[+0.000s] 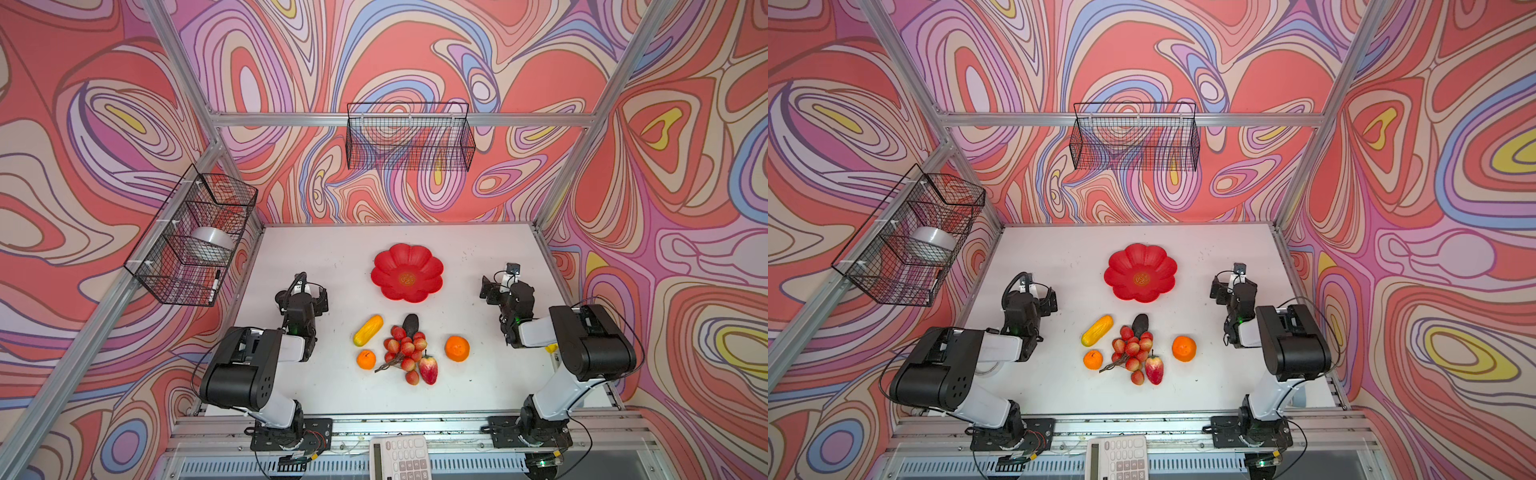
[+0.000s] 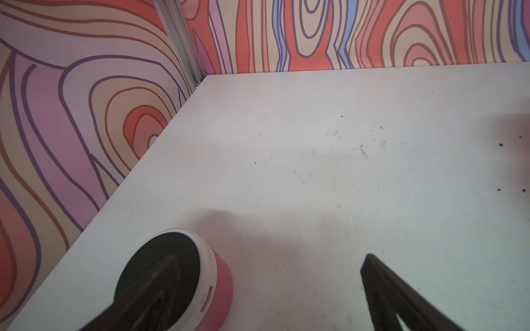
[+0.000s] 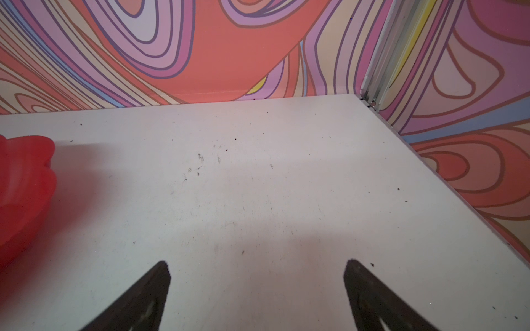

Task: Place and organize the fake fruits in the fruit bowl
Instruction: 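Reach the right gripper toward the large orange beside the lychees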

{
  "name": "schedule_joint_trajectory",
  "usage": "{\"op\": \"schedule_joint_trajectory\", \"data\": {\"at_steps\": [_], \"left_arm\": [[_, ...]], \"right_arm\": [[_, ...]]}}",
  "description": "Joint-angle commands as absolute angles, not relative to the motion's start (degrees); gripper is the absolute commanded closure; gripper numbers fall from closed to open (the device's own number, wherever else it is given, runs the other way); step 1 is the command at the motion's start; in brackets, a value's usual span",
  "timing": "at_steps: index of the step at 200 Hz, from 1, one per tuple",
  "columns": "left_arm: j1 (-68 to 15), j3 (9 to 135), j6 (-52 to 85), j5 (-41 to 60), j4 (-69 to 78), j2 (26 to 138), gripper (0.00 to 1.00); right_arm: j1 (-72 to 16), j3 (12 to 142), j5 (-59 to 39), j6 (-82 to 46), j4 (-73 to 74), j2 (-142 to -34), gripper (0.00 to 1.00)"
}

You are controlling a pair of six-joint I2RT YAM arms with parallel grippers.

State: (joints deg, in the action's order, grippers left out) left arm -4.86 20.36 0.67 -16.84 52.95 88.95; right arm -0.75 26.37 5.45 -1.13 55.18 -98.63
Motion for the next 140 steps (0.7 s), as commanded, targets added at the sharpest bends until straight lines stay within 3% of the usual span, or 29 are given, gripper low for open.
{"op": "schedule_joint_trajectory", "data": {"at_steps": [1,73,92,102,120,140], "left_arm": [[-4.5,20.7,0.8,-16.3,53.9,89.0,0.0],[-5.6,17.8,-2.5,-12.3,56.7,85.2,0.03],[-8.4,24.3,-0.3,-20.2,34.5,75.7,0.0],[-8.4,30.0,4.7,-19.1,19.9,70.0,0.0],[-8.4,38.7,10.5,-12.7,2.3,62.3,0.0],[-8.4,39.9,11.1,-9.3,-3.1,55.0,0.0]], "right_arm": [[-0.5,27.1,5.0,-1.5,54.4,-98.2,0.02],[-0.5,27.1,6.6,-1.7,54.3,-97.7,0.02],[-0.5,31.0,12.7,-3.7,42.0,-91.1,0.02],[-0.5,35.8,13.5,-5.3,31.1,-86.7,0.01],[-0.5,45.7,14.3,-19.5,13.6,-81.7,0.02],[-0.4,52.5,3.9,-22.1,-0.3,-81.8,0.02]]}}
